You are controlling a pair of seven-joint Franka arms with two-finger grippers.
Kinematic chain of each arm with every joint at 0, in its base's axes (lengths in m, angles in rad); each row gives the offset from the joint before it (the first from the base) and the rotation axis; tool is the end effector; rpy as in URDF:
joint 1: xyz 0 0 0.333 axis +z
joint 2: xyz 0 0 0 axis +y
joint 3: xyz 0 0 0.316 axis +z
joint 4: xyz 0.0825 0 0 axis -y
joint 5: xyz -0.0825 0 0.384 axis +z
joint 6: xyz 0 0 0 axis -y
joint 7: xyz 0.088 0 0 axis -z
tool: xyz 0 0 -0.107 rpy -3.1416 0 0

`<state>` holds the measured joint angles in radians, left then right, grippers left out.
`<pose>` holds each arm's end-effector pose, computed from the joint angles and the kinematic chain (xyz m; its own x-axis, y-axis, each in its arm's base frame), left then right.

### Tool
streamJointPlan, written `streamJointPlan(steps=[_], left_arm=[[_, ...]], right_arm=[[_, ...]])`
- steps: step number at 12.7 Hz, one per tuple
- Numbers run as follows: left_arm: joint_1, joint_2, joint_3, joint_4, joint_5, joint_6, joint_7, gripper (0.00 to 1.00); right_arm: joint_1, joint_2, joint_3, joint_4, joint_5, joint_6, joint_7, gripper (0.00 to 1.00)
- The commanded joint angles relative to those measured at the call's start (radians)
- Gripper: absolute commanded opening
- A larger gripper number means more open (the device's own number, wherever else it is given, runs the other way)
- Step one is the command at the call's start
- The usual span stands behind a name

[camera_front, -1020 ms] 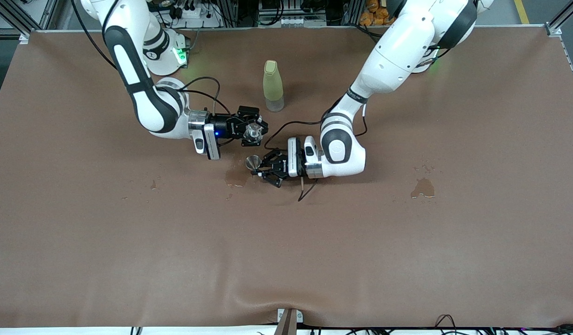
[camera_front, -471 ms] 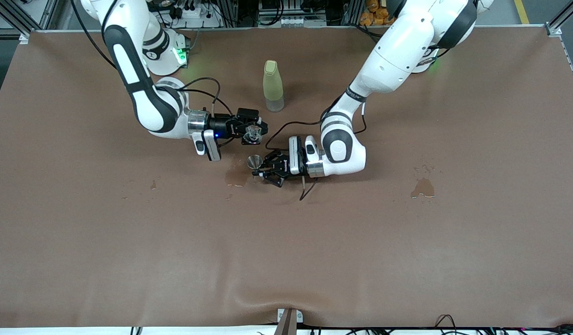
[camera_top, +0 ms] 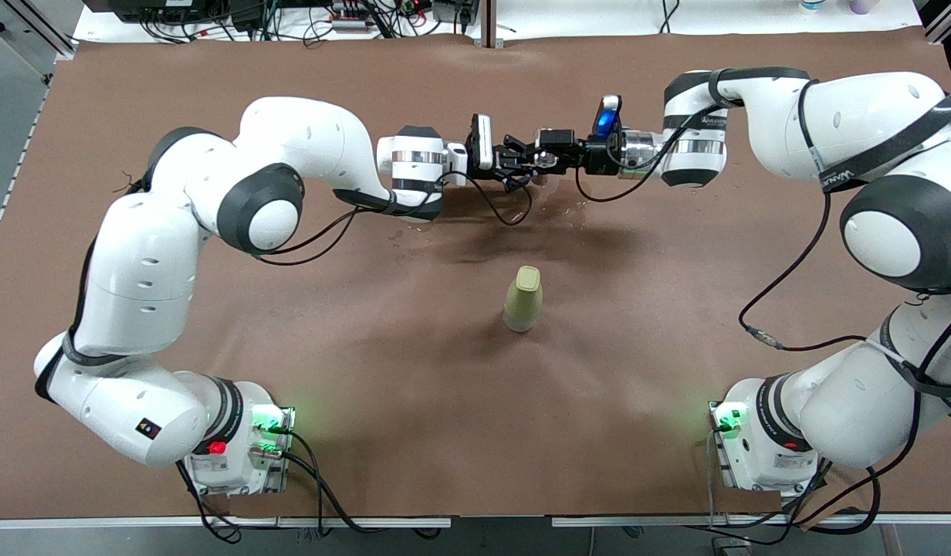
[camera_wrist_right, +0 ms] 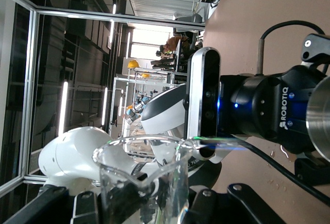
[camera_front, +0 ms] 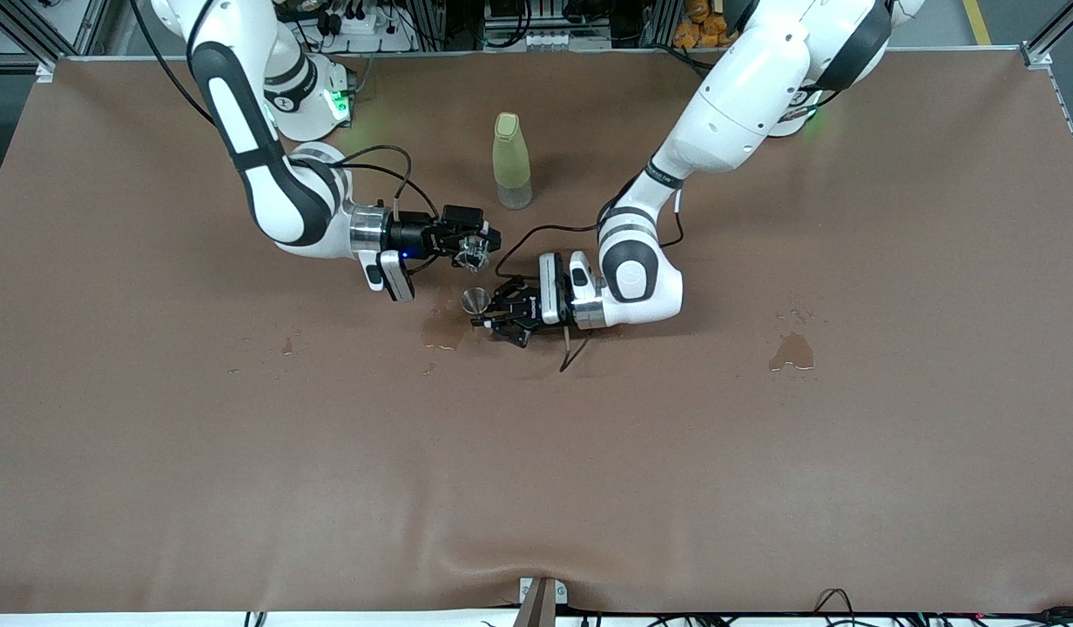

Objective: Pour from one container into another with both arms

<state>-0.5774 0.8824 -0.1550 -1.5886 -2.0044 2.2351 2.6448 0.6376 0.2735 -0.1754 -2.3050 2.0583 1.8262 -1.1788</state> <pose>0.5096 -0.4752 0.1312 -0.0466 -0.1881 0.9810 -0.9982 -0.0283 -0.0528 0.4437 0.3012 0.2586 0.9892 -0.0740 0.1268 0.1257 -0.0195 -0.9919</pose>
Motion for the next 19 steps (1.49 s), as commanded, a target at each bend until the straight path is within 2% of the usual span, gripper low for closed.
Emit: streamJointPlan(steps=[1, 19], left_arm=[[-0.004, -0.014, -0.001, -0.019, -0.039, 0.006, 0.029, 0.0], [-0.004, -0.023, -0.009, -0.053, -0.053, 0.006, 0.021, 0.0]], right_arm=[[0.01, -0.037, 0.001, -0.02, 0.022, 0.018, 0.069, 0.0], [0.001, -0.033, -0.001, -0.008, 0.023, 0.021, 0.352, 0.0]])
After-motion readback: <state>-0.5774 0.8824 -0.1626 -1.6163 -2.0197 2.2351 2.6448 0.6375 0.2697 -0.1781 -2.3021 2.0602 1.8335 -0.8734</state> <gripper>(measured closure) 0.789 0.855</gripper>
